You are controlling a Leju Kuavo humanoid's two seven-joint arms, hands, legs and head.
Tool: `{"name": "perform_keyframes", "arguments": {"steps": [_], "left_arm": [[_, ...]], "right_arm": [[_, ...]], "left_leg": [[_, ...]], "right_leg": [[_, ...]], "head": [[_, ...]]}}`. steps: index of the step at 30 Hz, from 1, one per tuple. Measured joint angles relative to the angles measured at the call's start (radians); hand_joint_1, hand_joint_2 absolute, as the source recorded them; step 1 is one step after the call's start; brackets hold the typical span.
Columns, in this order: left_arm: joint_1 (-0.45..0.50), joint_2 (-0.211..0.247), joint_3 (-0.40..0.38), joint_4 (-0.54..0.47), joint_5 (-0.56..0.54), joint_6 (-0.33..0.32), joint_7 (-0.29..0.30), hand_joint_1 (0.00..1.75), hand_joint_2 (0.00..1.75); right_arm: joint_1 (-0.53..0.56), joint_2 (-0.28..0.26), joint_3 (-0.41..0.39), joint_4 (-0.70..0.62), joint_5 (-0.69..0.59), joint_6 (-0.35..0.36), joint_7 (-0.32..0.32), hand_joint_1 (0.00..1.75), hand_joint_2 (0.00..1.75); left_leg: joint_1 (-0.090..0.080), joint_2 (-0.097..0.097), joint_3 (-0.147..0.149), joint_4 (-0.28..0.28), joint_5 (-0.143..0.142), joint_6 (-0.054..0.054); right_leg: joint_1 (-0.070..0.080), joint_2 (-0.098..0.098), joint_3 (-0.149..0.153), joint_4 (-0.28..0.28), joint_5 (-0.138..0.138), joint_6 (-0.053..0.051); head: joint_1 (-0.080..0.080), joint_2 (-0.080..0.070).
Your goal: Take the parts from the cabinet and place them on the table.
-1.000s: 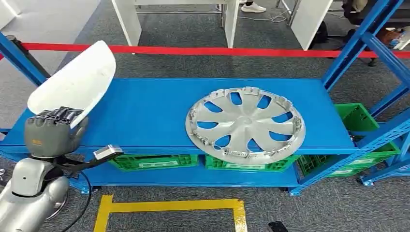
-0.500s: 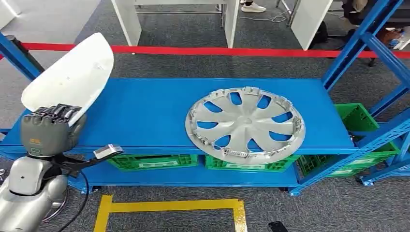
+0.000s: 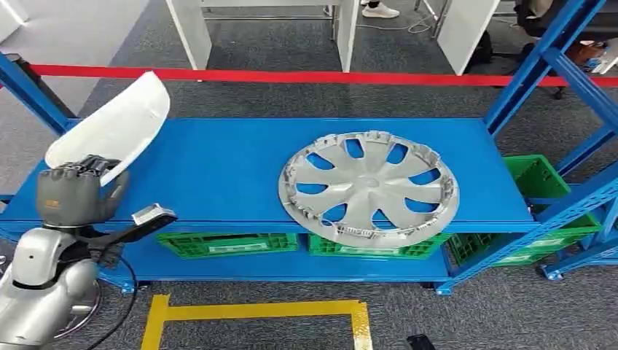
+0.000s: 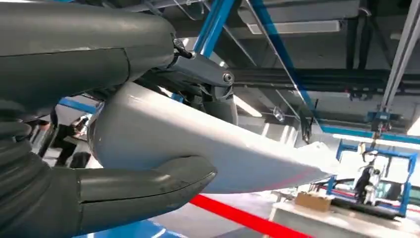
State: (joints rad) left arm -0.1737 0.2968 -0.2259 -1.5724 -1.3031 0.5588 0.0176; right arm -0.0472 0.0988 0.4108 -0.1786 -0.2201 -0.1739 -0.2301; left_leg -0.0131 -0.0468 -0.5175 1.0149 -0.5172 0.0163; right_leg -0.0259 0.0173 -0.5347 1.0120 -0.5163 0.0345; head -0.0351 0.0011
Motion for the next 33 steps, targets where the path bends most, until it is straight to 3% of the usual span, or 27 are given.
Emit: {"name": "perform_keyframes", "arguments": {"steps": [5, 15, 17, 18, 19, 20, 21, 22, 23, 24, 27, 28, 29, 31, 32, 33], "left_arm": [[0.071, 0.039, 0.052, -0.035, 0.037, 0.014, 0.000, 1.75, 1.75], [0.074, 0.042, 0.055, -0.037, 0.038, 0.015, 0.000, 1.75, 1.75], [0.095, 0.059, 0.075, -0.052, 0.046, 0.015, -0.001, 1.75, 1.75], [0.108, 0.074, 0.092, -0.066, 0.048, 0.015, -0.003, 1.75, 1.75], [0.121, 0.084, 0.108, -0.085, 0.050, 0.019, -0.004, 1.75, 1.75], [0.147, 0.087, 0.118, -0.098, 0.045, 0.023, -0.011, 1.75, 1.75], [0.149, 0.087, 0.121, -0.102, 0.041, 0.024, -0.015, 1.75, 1.75], [0.150, 0.087, 0.124, -0.107, 0.035, 0.025, -0.021, 1.75, 1.75], [0.150, 0.087, 0.125, -0.109, 0.031, 0.028, -0.024, 1.75, 1.75], [0.150, 0.088, 0.126, -0.112, 0.026, 0.029, -0.025, 1.75, 1.75], [0.154, 0.090, 0.128, -0.117, 0.015, 0.030, -0.030, 1.75, 1.75], [0.155, 0.093, 0.129, -0.121, 0.014, 0.031, -0.031, 1.75, 1.75], [0.153, 0.095, 0.131, -0.123, 0.013, 0.032, -0.031, 1.75, 1.75], [0.151, 0.096, 0.133, -0.123, 0.011, 0.032, -0.031, 1.75, 1.75], [0.154, 0.095, 0.133, -0.123, 0.010, 0.032, -0.031, 1.75, 1.75], [0.157, 0.095, 0.133, -0.123, 0.007, 0.032, -0.032, 1.75, 1.75]], "right_arm": [[-0.004, 0.019, 0.000, 0.000, 0.010, -0.011, 0.020, 0.00, 0.00], [-0.004, 0.020, 0.000, 0.000, 0.010, -0.012, 0.021, 0.00, 0.00], [-0.005, 0.028, 0.000, 0.000, 0.010, -0.012, 0.023, 0.00, 0.00], [-0.004, 0.034, 0.000, 0.000, 0.011, -0.012, 0.024, 0.00, 0.00], [-0.006, 0.037, 0.000, 0.000, 0.011, -0.012, 0.026, 0.00, 0.00], [-0.003, 0.038, 0.000, 0.000, 0.012, -0.010, 0.034, 0.00, 0.00], [-0.004, 0.038, 0.000, 0.000, 0.013, -0.011, 0.034, 0.00, 0.00], [-0.005, 0.038, 0.000, 0.000, 0.013, -0.012, 0.034, 0.00, 0.00], [-0.008, 0.038, 0.000, 0.000, 0.013, -0.012, 0.034, 0.00, 0.00], [-0.009, 0.039, 0.000, 0.000, 0.014, -0.012, 0.034, 0.00, 0.00], [-0.009, 0.040, 0.000, 0.000, 0.014, -0.013, 0.036, 0.00, 0.00], [-0.012, 0.043, 0.000, -0.001, 0.014, -0.013, 0.036, 0.00, 0.00], [-0.014, 0.044, 0.000, -0.001, 0.014, -0.014, 0.035, 0.00, 0.00], [-0.015, 0.045, 0.000, -0.001, 0.014, -0.013, 0.036, 0.00, 0.00], [-0.014, 0.045, 0.000, -0.001, 0.014, -0.013, 0.036, 0.00, 0.00], [-0.014, 0.045, 0.000, -0.001, 0.014, -0.013, 0.036, 0.00, 0.00]], "left_leg": [[-0.003, 0.000, -0.003, 0.005, -0.001, 0.002], [-0.003, 0.000, -0.003, 0.005, -0.001, 0.002], [-0.004, 0.000, -0.005, 0.008, -0.002, 0.006], [-0.004, 0.000, -0.007, 0.001, 0.004, 0.016], [0.002, 0.009, 0.000, -0.016, 0.022, 0.036], [-0.010, 0.009, -0.001, -0.012, 0.020, 0.036], [-0.012, 0.009, 0.000, -0.010, 0.018, 0.036], [-0.012, 0.008, 0.000, -0.007, 0.015, 0.034], [-0.013, 0.008, -0.008, -0.006, 0.014, 0.032], [-0.008, 0.007, -0.012, -0.004, 0.017, 0.026], [-0.004, 0.004, -0.017, -0.009, 0.028, 0.009], [-0.003, 0.013, -0.021, 0.001, 0.009, 0.006], [-0.002, 0.025, -0.029, 0.020, -0.014, -0.003], [0.010, 0.029, -0.081, 0.161, -0.105, -0.020], [0.018, 0.029, -0.107, 0.232, -0.136, -0.028], [0.026, 0.030, -0.120, 0.276, -0.146, -0.035]], "right_leg": [[-0.003, -0.001, -0.001, -0.003, 0.002, 0.002], [-0.003, -0.001, -0.001, -0.003, 0.002, 0.003], [-0.004, -0.001, 0.000, -0.006, 0.005, 0.008], [-0.004, 0.000, 0.001, -0.013, 0.010, 0.017], [0.005, -0.011, -0.082, 0.148, -0.084, 0.011], [0.017, -0.010, -0.139, 0.237, -0.051, -0.009], [0.023, -0.009, -0.101, 0.152, 0.001, -0.020], [0.030, -0.003, -0.060, 0.058, 0.044, -0.033], [0.034, 0.001, -0.028, 0.033, 0.030, -0.045], [0.037, -0.004, -0.032, 0.015, 0.040, -0.040], [0.039, -0.006, -0.030, -0.002, 0.048, -0.049], [0.029, -0.012, -0.021, -0.031, 0.052, -0.049], [0.029, -0.013, -0.020, -0.040, 0.058, -0.051], [0.025, -0.020, -0.029, -0.038, 0.063, -0.050], [0.024, -0.023, -0.034, -0.035, 0.065, -0.048], [0.023, -0.027, -0.041, -0.030, 0.067, -0.044]], "head": [[0.000, 0.000], [-0.001, 0.000], [-0.001, 0.000], [-0.001, 0.000], [0.005, 0.000], [0.005, 0.000], [0.004, 0.000], [0.004, 0.000], [-0.001, 0.000], [-0.001, 0.000], [0.002, 0.000], [0.001, 0.000], [-0.001, 0.000], [-0.003, 0.000], [-0.005, 0.000], [-0.003, 0.000]]}}
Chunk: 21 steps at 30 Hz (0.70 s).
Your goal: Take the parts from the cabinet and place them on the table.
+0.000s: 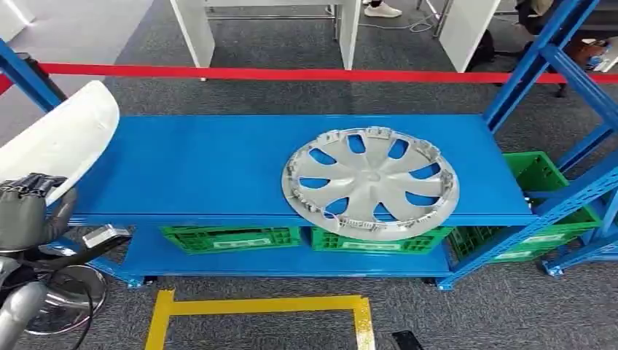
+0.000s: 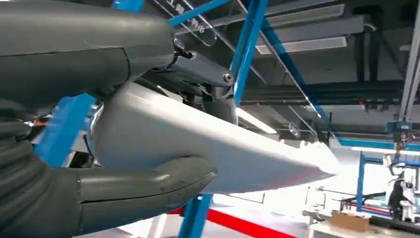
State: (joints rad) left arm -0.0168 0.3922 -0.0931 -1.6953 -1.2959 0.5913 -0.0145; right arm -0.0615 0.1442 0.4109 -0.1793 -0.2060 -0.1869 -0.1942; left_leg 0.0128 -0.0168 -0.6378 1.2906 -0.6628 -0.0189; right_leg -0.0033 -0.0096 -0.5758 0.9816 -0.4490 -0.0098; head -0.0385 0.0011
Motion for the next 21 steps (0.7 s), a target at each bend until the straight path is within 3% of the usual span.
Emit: {"name": "perform_keyframes", "arguments": {"steps": [1, 2, 4, 5, 6, 9, 10, 12, 14, 15, 16, 17, 18, 19, 20, 21], "left_arm": [[0.003, 0.000, 0.000, 0.000, -0.002, 0.000, -0.002, 1.75, 1.75], [0.005, 0.001, 0.000, 0.000, -0.004, 0.000, -0.003, 1.75, 1.75], [0.011, 0.006, 0.000, -0.003, -0.010, 0.002, -0.005, 1.75, 1.75], [0.013, 0.006, 0.000, -0.003, -0.012, 0.003, -0.005, 1.75, 1.75], [0.021, 0.011, 0.001, -0.007, -0.013, 0.003, -0.006, 1.75, 1.75], [0.031, 0.018, 0.008, -0.010, -0.011, 0.006, -0.006, 1.75, 1.75], [0.033, 0.023, 0.012, -0.012, -0.008, 0.006, -0.006, 1.75, 1.75], [0.035, 0.029, 0.021, -0.017, -0.005, 0.007, -0.006, 1.75, 1.75], [0.037, 0.032, 0.025, -0.019, -0.003, 0.008, -0.006, 1.75, 1.75], [0.039, 0.033, 0.026, -0.019, -0.002, 0.008, -0.006, 1.75, 1.75], [0.042, 0.033, 0.026, -0.019, -0.002, 0.008, -0.006, 1.75, 1.75], [0.044, 0.033, 0.027, -0.019, -0.002, 0.008, -0.006, 1.75, 1.75], [0.048, 0.034, 0.028, -0.019, 0.000, 0.008, -0.006, 1.75, 1.75], [0.053, 0.036, 0.032, -0.019, 0.008, 0.008, -0.006, 1.75, 1.75], [0.058, 0.040, 0.037, -0.019, 0.018, 0.008, -0.006, 1.75, 1.75], [0.061, 0.043, 0.043, -0.019, 0.025, 0.008, -0.006, 1.75, 1.75]], "right_arm": [[0.000, 0.000, 0.000, 0.000, 0.000, 0.000, 0.000, 0.00, 0.00], [-0.001, 0.000, 0.000, 0.000, 0.000, 0.000, 0.000, 0.00, 0.00], [-0.004, 0.000, 0.000, 0.000, 0.001, 0.000, 0.000, 0.00, 0.00], [-0.006, -0.001, 0.000, 0.000, 0.001, -0.001, 0.002, 0.00, 0.00], [-0.007, 0.000, 0.000, 0.000, 0.002, -0.002, 0.003, 0.00, 0.00], [-0.003, 0.003, 0.000, 0.000, 0.002, -0.003, 0.008, 0.00, 0.00], [-0.001, 0.006, 0.000, 0.000, 0.003, -0.003, 0.011, 0.00, 0.00], [-0.001, 0.009, 0.000, 0.000, 0.003, -0.003, 0.014, 0.00, 0.00], [-0.003, 0.011, 0.000, 0.000, 0.003, -0.003, 0.014, 0.00, 0.00], [-0.003, 0.011, 0.000, 0.000, 0.003, -0.003, 0.014, 0.00, 0.00], [-0.002, 0.011, 0.000, 0.000, 0.003, -0.003, 0.014, 0.00, 0.00], [-0.003, 0.011, 0.000, 0.000, 0.003, -0.003, 0.014, 0.00, 0.00], [-0.003, 0.011, 0.000, 0.000, 0.004, -0.004, 0.015, 0.00, 0.00], [-0.006, 0.011, 0.000, 0.000, 0.006, -0.006, 0.018, 0.00, 0.00], [-0.010, 0.011, 0.000, -0.001, 0.008, -0.010, 0.021, 0.00, 0.00], [-0.013, 0.011, 0.000, -0.001, 0.008, -0.013, 0.022, 0.00, 0.00]], "left_leg": [[0.009, 0.002, 0.008, -0.003, 0.015, -0.008], [0.018, 0.004, 0.035, -0.049, 0.050, -0.018], [0.042, 0.012, 0.134, -0.225, 0.129, -0.045], [0.036, 0.010, 0.154, -0.261, 0.096, -0.060], [0.028, -0.005, 0.141, -0.250, 0.125, -0.031], [0.020, -0.003, 0.117, -0.244, 0.129, -0.001], [0.018, 0.000, 0.106, -0.247, 0.138, 0.014], [0.008, 0.004, 0.083, -0.246, 0.157, 0.038], [-0.008, 0.004, 0.052, -0.245, 0.179, 0.051], [-0.015, 0.004, 0.039, -0.244, 0.188, 0.054], [-0.021, 0.004, 0.027, -0.244, 0.197, 0.058], [-0.026, 0.003, 0.016, -0.244, 0.206, 0.061], [-0.029, 0.003, 0.008, -0.244, 0.214, 0.062], [-0.031, 0.002, 0.001, -0.244, 0.222, 0.063], [-0.029, 0.003, -0.002, -0.245, 0.229, 0.063], [-0.031, 0.003, -0.005, -0.245, 0.237, 0.059]], "right_leg": [[-0.003, -0.003, -0.008, 0.006, 0.003, 0.004], [-0.007, -0.006, -0.016, 0.012, 0.005, 0.008], [-0.017, -0.008, -0.033, 0.032, 0.008, 0.021], [-0.015, -0.007, -0.045, 0.039, 0.010, 0.032], [-0.014, -0.006, -0.051, 0.044, 0.015, 0.041], [-0.021, 0.001, -0.065, 0.045, 0.040, 0.061], [-0.025, 0.001, -0.072, 0.049, 0.035, 0.064], [-0.023, 0.003, -0.109, 0.128, -0.073, 0.057], [-0.014, 0.006, -0.151, 0.298, -0.178, 0.042], [-0.006, 0.008, -0.158, 0.351, -0.196, 0.033], [0.004, 0.010, -0.147, 0.370, -0.185, 0.023], [0.017, 0.010, -0.117, 0.348, -0.157, 0.012], [0.030, 0.012, -0.069, 0.292, -0.121, -0.001], [0.046, 0.014, 0.001, 0.197, -0.089, -0.018], [0.063, 0.019, 0.069, 0.097, -0.089, -0.038], [0.063, 0.017, 0.107, 0.031, -0.115, -0.053]], "head": [[0.000, 0.000], [0.000, 0.000], [0.000, 0.000], [-0.004, 0.000], [-0.005, 0.000], [0.000, 0.000], [0.003, 0.000], [0.010, 0.000], [0.013, 0.000], [0.014, 0.000], [0.013, 0.000], [0.013, 0.000], [0.013, 0.000], [0.014, 0.000], [0.013, 0.000], [0.012, 0.000]]}}
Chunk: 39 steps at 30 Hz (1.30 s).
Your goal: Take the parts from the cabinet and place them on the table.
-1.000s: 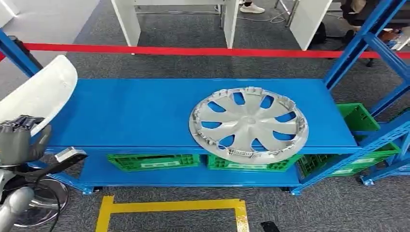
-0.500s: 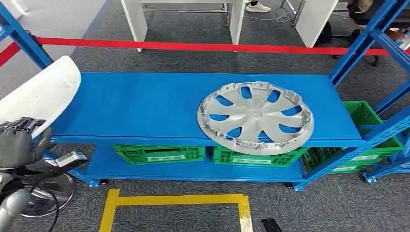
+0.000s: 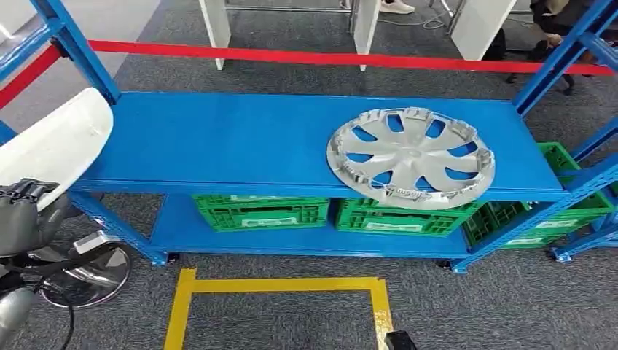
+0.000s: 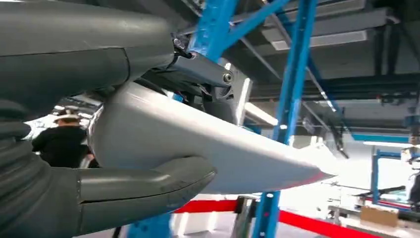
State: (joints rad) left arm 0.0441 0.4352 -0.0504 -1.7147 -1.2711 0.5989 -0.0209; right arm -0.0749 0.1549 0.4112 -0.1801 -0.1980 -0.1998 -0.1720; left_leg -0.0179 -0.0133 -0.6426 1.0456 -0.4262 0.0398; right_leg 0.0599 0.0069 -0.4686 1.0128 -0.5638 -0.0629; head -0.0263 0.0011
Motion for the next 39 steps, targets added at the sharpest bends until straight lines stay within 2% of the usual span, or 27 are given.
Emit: {"name": "perform_keyframes", "arguments": {"steps": [3, 4, 5, 6, 8, 9, 10, 11, 13, 14, 15, 16, 19, 20, 21, 23, 24, 26, 27, 29, 31, 32, 34, 35, 36, 37, 39], "left_arm": [[0.004, 0.010, 0.015, -0.001, 0.023, -0.001, -0.007, 1.75, 1.75], [0.005, 0.017, 0.021, -0.002, 0.027, -0.001, -0.011, 1.75, 1.75], [0.006, 0.019, 0.024, -0.002, 0.030, -0.002, -0.015, 1.75, 1.75], [0.001, 0.024, 0.028, -0.002, 0.034, -0.003, -0.020, 1.75, 1.75], [-0.003, 0.023, 0.030, 0.000, 0.037, -0.005, -0.024, 1.75, 1.75], [-0.003, 0.023, 0.030, 0.002, 0.037, -0.007, -0.027, 1.75, 1.75], [-0.006, 0.023, 0.029, 0.006, 0.037, -0.008, -0.029, 1.75, 1.75], [-0.010, 0.022, 0.028, 0.010, 0.037, -0.009, -0.031, 1.75, 1.75], [-0.022, 0.022, 0.025, 0.018, 0.037, -0.011, -0.034, 1.75, 1.75], [-0.027, 0.021, 0.023, 0.022, 0.037, -0.011, -0.035, 1.75, 1.75], [-0.037, 0.015, 0.020, 0.029, 0.037, -0.012, -0.037, 1.75, 1.75], [-0.037, 0.015, 0.020, 0.032, 0.037, -0.012, -0.038, 1.75, 1.75], [-0.050, 0.012, 0.015, 0.046, 0.036, -0.013, -0.038, 1.75, 1.75], [-0.061, 0.012, 0.014, 0.049, 0.037, -0.013, -0.038, 1.75, 1.75], [-0.070, 0.012, 0.012, 0.052, 0.038, -0.013, -0.039, 1.75, 1.75], [-0.079, 0.012, 0.011, 0.057, 0.039, -0.013, -0.039, 1.75, 1.75], [-0.081, 0.011, 0.010, 0.061, 0.039, -0.013, -0.039, 1.75, 1.75], [-0.084, 0.008, 0.006, 0.066, 0.039, -0.013, -0.039, 1.75, 1.75], [-0.086, 0.007, 0.005, 0.068, 0.040, -0.013, -0.039, 1.75, 1.75], [-0.087, 0.007, 0.005, 0.073, 0.047, -0.011, -0.039, 1.75, 1.75], [-0.092, 0.006, 0.004, 0.077, 0.050, -0.011, -0.040, 1.75, 1.75], [-0.096, 0.005, 0.004, 0.081, 0.052, -0.010, -0.039, 1.75, 1.75], [-0.101, 0.004, 0.002, 0.090, 0.057, -0.010, -0.039, 1.75, 1.75], [-0.102, 0.005, 0.002, 0.093, 0.057, -0.010, -0.040, 1.75, 1.75], [-0.103, 0.005, 0.001, 0.096, 0.057, -0.010, -0.040, 1.75, 1.75], [-0.106, 0.005, 0.001, 0.100, 0.057, -0.010, -0.040, 1.75, 1.75], [-0.107, 0.005, -0.001, 0.109, 0.057, -0.010, -0.039, 1.75, 1.75]], "right_arm": [[-0.006, 0.003, 0.000, 0.000, 0.000, -0.011, 0.005, 0.00, 0.00], [-0.005, 0.009, 0.000, 0.000, 0.000, -0.015, 0.006, 0.00, 0.00], [-0.008, 0.013, 0.000, 0.000, 0.000, -0.016, 0.008, 0.00, 0.00], [-0.008, 0.016, 0.000, 0.000, 0.000, -0.018, 0.008, 0.00, 0.00], [-0.006, 0.021, 0.000, 0.000, 0.000, -0.019, 0.008, 0.00, 0.00], [-0.006, 0.023, 0.000, 0.000, -0.003, -0.023, 0.009, 0.00, 0.00], [-0.006, 0.023, 0.000, 0.000, -0.005, -0.024, 0.009, 0.00, 0.00], [-0.006, 0.023, 0.000, 0.000, -0.007, -0.024, 0.009, 0.00, 0.00], [-0.006, 0.023, 0.000, 0.000, -0.009, -0.024, 0.008, 0.00, 0.00], [-0.007, 0.022, -0.001, 0.000, -0.009, -0.025, 0.008, 0.00, 0.00], [-0.007, 0.017, -0.002, -0.001, -0.011, -0.027, 0.007, 0.00, 0.00], [-0.006, 0.021, -0.002, -0.001, -0.012, -0.024, 0.007, 0.00, 0.00], [0.003, 0.021, -0.003, 0.000, -0.015, -0.024, 0.002, 0.00, 0.00], [0.004, 0.021, -0.004, 0.000, -0.018, -0.024, 0.000, 0.00, 0.00], [0.006, 0.021, -0.004, -0.001, -0.018, -0.024, 0.000, 0.00, 0.00], [0.005, 0.021, -0.005, -0.001, -0.021, -0.024, -0.002, 0.00, 0.00], [0.005, 0.021, -0.005, -0.001, -0.022, -0.024, -0.002, 0.00, 0.00], [0.007, 0.021, -0.007, -0.001, -0.023, -0.024, -0.002, 0.00, 0.00], [0.007, 0.021, -0.010, -0.001, -0.023, -0.024, -0.002, 0.00, 0.00], [0.005, 0.021, -0.012, -0.001, -0.024, -0.026, -0.005, 0.00, 0.00], [0.003, 0.020, -0.016, -0.001, -0.024, -0.026, -0.008, 0.00, 0.00], [0.003, 0.020, -0.018, -0.001, -0.024, -0.026, -0.008, 0.00, 0.00], [0.006, 0.020, -0.019, -0.001, -0.024, -0.027, -0.008, 0.00, 0.00], [0.007, 0.020, -0.019, 0.000, -0.024, -0.027, -0.008, 0.00, 0.00], [0.007, 0.020, -0.019, 0.000, -0.024, -0.027, -0.008, 0.00, 0.00], [0.007, 0.020, -0.020, -0.001, -0.024, -0.027, -0.008, 0.00, 0.00], [0.008, 0.020, -0.020, -0.001, -0.024, -0.027, -0.008, 0.00, 0.00]], "left_leg": [[0.007, 0.001, -0.006, -0.018, 0.033, -0.013], [0.000, -0.002, -0.007, -0.028, 0.046, -0.018], [0.001, 0.000, -0.019, -0.015, 0.017, -0.020], [0.003, 0.000, -0.030, 0.021, -0.045, -0.029], [0.016, 0.001, -0.048, 0.146, -0.151, -0.048], [0.024, 0.001, -0.054, 0.207, -0.174, -0.058], [0.033, 0.002, -0.050, 0.244, -0.165, -0.069], [0.044, 0.003, -0.030, 0.237, -0.134, -0.080], [0.068, 0.007, 0.051, 0.133, -0.069, -0.110], [0.081, 0.009, 0.098, 0.057, -0.084, -0.133], [0.067, 0.006, 0.127, 0.012, -0.126, -0.145], [0.065, 0.000, 0.113, 0.020, -0.123, -0.107], [0.058, 0.009, 0.082, 0.029, -0.111, -0.069], [0.056, 0.011, 0.072, 0.028, -0.101, -0.051], [0.053, 0.010, 0.058, 0.027, -0.088, -0.037], [0.043, 0.010, 0.029, 0.026, -0.064, -0.024], [0.035, 0.011, 0.014, 0.026, -0.053, -0.021], [0.027, 0.011, -0.015, 0.026, -0.031, -0.017], [0.025, 0.011, -0.029, 0.026, -0.020, -0.016], [0.025, 0.010, -0.045, 0.025, -0.002, -0.016], [0.023, 0.011, -0.049, 0.018, 0.017, -0.022], [0.026, 0.011, -0.050, 0.011, 0.030, -0.026], [0.026, 0.010, -0.048, -0.015, 0.059, -0.035], [0.024, 0.010, -0.055, -0.018, 0.055, -0.038], [0.023, 0.010, -0.061, -0.009, 0.024, -0.041], [0.023, 0.009, -0.070, 0.049, -0.049, -0.045], [0.028, 0.010, -0.095, 0.200, -0.144, -0.054]], "right_leg": [[0.005, -0.002, 0.001, -0.038, 0.009, -0.005], [-0.005, -0.006, -0.003, -0.067, 0.036, -0.002], [-0.012, -0.014, 0.010, -0.081, 0.057, 0.009], [-0.015, -0.014, -0.003, -0.089, 0.074, 0.004], [-0.022, -0.020, -0.031, -0.085, 0.094, 0.019], [-0.026, -0.023, -0.047, -0.079, 0.102, 0.024], [-0.032, -0.026, -0.068, -0.069, 0.109, 0.031], [-0.039, -0.027, -0.090, -0.056, 0.116, 0.039], [-0.054, -0.030, -0.133, -0.024, 0.123, 0.053], [-0.059, -0.030, -0.154, -0.001, 0.125, 0.061], [-0.055, -0.028, -0.178, 0.018, 0.126, 0.072], [-0.054, -0.026, -0.185, 0.030, 0.130, 0.076], [-0.058, -0.023, -0.207, 0.035, 0.154, 0.086], [-0.063, -0.020, -0.215, 0.044, 0.130, 0.090], [-0.062, -0.017, -0.237, 0.081, 0.071, 0.091], [-0.061, -0.010, -0.272, 0.224, -0.044, 0.087], [-0.060, -0.008, -0.284, 0.299, -0.080, 0.081], [-0.047, -0.005, -0.264, 0.346, -0.066, 0.064], [-0.038, -0.004, -0.225, 0.312, -0.029, 0.056], [-0.021, -0.001, -0.100, 0.154, 0.022, 0.038], [-0.014, 0.003, 0.000, -0.010, -0.015, 0.025], [-0.012, 0.003, 0.002, -0.025, -0.020, 0.032], [-0.012, 0.002, -0.004, -0.035, 0.010, 0.029], [-0.026, -0.003, 0.007, -0.071, 0.028, 0.028], [-0.026, -0.009, 0.002, -0.070, 0.042, 0.030], [-0.027, -0.010, -0.012, -0.071, 0.058, 0.023], [-0.027, -0.012, -0.039, -0.063, 0.072, 0.023]], "head": [[0.002, 0.000], [0.002, 0.000], [-0.001, 0.000], [-0.002, 0.000], [-0.003, 0.000], [-0.003, 0.000], [-0.003, 0.000], [-0.004, 0.000], [-0.003, 0.000], [-0.004, 0.000], [-0.015, 0.000], [-0.009, 0.000], [-0.004, 0.000], [0.000, 0.000], [0.002, 0.000], [0.008, 0.000], [0.008, 0.000], [0.007, 0.000], [0.008, 0.000], [0.007, 0.000], [0.006, 0.000], [0.007, 0.000], [0.008, 0.000], [0.007, 0.000], [0.005, 0.000], [0.006, 0.000], [0.003, 0.000]]}}
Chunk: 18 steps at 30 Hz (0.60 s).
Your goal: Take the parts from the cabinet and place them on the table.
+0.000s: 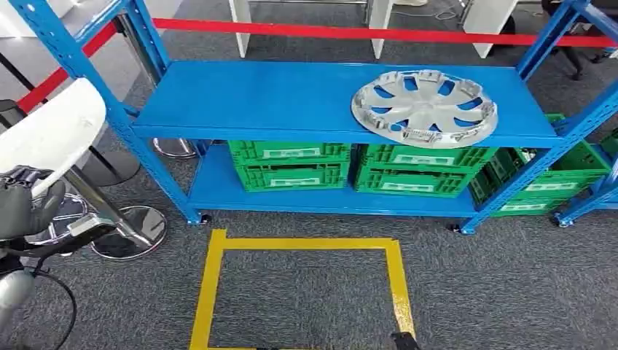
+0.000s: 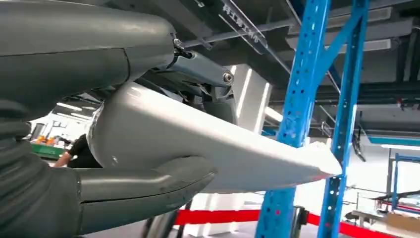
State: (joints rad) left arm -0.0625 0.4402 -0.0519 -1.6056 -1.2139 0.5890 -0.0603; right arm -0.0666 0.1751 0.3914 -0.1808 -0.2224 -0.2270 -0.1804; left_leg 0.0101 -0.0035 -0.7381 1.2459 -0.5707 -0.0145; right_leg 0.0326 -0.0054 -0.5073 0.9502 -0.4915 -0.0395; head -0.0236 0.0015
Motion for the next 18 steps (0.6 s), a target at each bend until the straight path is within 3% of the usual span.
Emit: {"name": "perform_keyframes", "arguments": {"steps": [1, 2, 3, 5, 6, 7, 10, 11, 12, 13, 15, 16, 17, 18], "left_arm": [[0.000, 0.000, 0.000, 0.003, 0.000, 0.000, 0.000, 1.75, 1.75], [0.000, -0.001, -0.001, 0.006, 0.000, 0.000, 0.000, 1.75, 1.75], [0.000, -0.001, -0.001, 0.010, 0.000, 0.000, 0.000, 1.75, 1.75], [-0.001, -0.001, -0.001, 0.015, 0.001, 0.000, 0.000, 1.75, 1.75], [-0.003, -0.002, -0.001, 0.017, 0.002, 0.000, 0.000, 1.75, 1.75], [-0.005, -0.002, -0.001, 0.018, 0.003, 0.000, 0.000, 1.75, 1.75], [-0.008, -0.002, 0.000, 0.026, 0.011, -0.001, 0.000, 1.75, 1.75], [-0.009, -0.003, 0.000, 0.031, 0.011, -0.001, 0.002, 1.75, 1.75], [-0.016, -0.002, 0.000, 0.033, 0.011, -0.002, 0.002, 1.75, 1.75], [-0.017, -0.003, 0.000, 0.034, 0.015, -0.002, 0.002, 1.75, 1.75], [-0.019, -0.003, 0.001, 0.038, 0.020, -0.003, 0.003, 1.75, 1.75], [-0.021, -0.003, 0.002, 0.040, 0.021, -0.004, 0.003, 1.75, 1.75], [-0.021, -0.005, 0.002, 0.043, 0.022, -0.005, 0.003, 1.75, 1.75], [-0.021, -0.005, 0.002, 0.046, 0.023, -0.007, 0.003, 1.75, 1.75]], "right_arm": [[0.000, 0.000, 0.000, 0.000, 0.000, 0.000, 0.000, 0.00, 0.00], [0.000, 0.000, 0.000, 0.000, 0.000, 0.000, 0.000, 0.00, 0.00], [0.000, 0.000, 0.000, 0.000, 0.000, 0.000, 0.000, 0.00, 0.00], [0.000, 0.000, 0.000, 0.000, 0.000, 0.000, 0.000, 0.00, 0.00], [-0.001, 0.000, 0.000, 0.000, 0.000, 0.000, 0.000, 0.00, 0.00], [-0.002, 0.000, 0.000, 0.000, 0.000, -0.001, 0.001, 0.00, 0.00], [0.002, 0.000, 0.000, 0.000, 0.000, 0.000, 0.002, 0.00, 0.00], [0.004, -0.002, 0.000, 0.001, 0.000, 0.000, 0.001, 0.00, 0.00], [0.003, -0.002, 0.000, 0.001, 0.000, 0.000, 0.002, 0.00, 0.00], [0.004, -0.002, 0.000, 0.001, 0.000, 0.000, 0.004, 0.00, 0.00], [0.003, -0.002, 0.000, 0.001, 0.000, 0.000, 0.006, 0.00, 0.00], [0.004, -0.002, 0.000, 0.001, 0.000, 0.000, 0.007, 0.00, 0.00], [0.004, -0.002, -0.001, 0.001, 0.000, 0.000, 0.007, 0.00, 0.00], [0.004, -0.002, -0.001, 0.001, 0.000, 0.000, 0.007, 0.00, 0.00]], "left_leg": [[0.002, 0.000, -0.006, 0.059, -0.016, -0.005], [0.005, 0.000, 0.004, 0.077, -0.004, -0.009], [0.007, 0.001, 0.031, 0.060, 0.023, -0.013], [0.015, 0.001, 0.132, -0.078, 0.080, -0.023], [0.017, 0.001, 0.174, -0.154, 0.051, -0.029], [0.007, -0.004, 0.197, -0.194, 0.042, -0.021], [0.002, -0.001, 0.187, -0.195, 0.050, 0.005], [0.008, 0.004, 0.172, -0.205, 0.062, 0.020], [0.008, 0.006, 0.166, -0.205, 0.075, 0.031], [0.010, 0.006, 0.153, -0.206, 0.085, 0.040], [0.009, 0.008, 0.126, -0.206, 0.107, 0.042], [0.008, 0.008, 0.111, -0.205, 0.119, 0.042], [0.008, 0.009, 0.097, -0.204, 0.130, 0.041], [0.008, 0.009, 0.084, -0.204, 0.141, 0.040]], "right_leg": [[-0.001, -0.002, -0.016, 0.009, 0.006, 0.001], [-0.003, -0.003, -0.033, 0.018, 0.011, 0.005], [-0.005, -0.004, -0.050, 0.028, 0.016, 0.007], [-0.012, -0.004, -0.085, 0.057, 0.020, 0.015], [-0.012, -0.005, -0.101, 0.071, 0.022, 0.019], [-0.008, -0.004, -0.116, 0.086, 0.024, 0.024], [-0.011, -0.001, -0.123, 0.085, 0.046, 0.040], [-0.008, 0.001, -0.131, 0.085, 0.049, 0.046], [-0.012, 0.004, -0.142, 0.098, 0.014, 0.054], [-0.014, 0.004, -0.163, 0.138, -0.042, 0.062], [-0.022, 0.004, -0.193, 0.286, -0.153, 0.072], [-0.024, 0.004, -0.201, 0.352, -0.177, 0.075], [-0.026, 0.004, -0.194, 0.383, -0.167, 0.076], [-0.026, 0.004, -0.171, 0.375, -0.134, 0.075]], "head": [[0.001, 0.000], [0.001, 0.000], [0.000, 0.000], [0.000, 0.000], [0.000, 0.000], [0.000, 0.000], [0.003, 0.000], [-0.001, 0.000], [-0.003, 0.000], [0.005, 0.000], [0.006, 0.000], [0.007, 0.000], [0.007, 0.000], [0.007, 0.000]]}}
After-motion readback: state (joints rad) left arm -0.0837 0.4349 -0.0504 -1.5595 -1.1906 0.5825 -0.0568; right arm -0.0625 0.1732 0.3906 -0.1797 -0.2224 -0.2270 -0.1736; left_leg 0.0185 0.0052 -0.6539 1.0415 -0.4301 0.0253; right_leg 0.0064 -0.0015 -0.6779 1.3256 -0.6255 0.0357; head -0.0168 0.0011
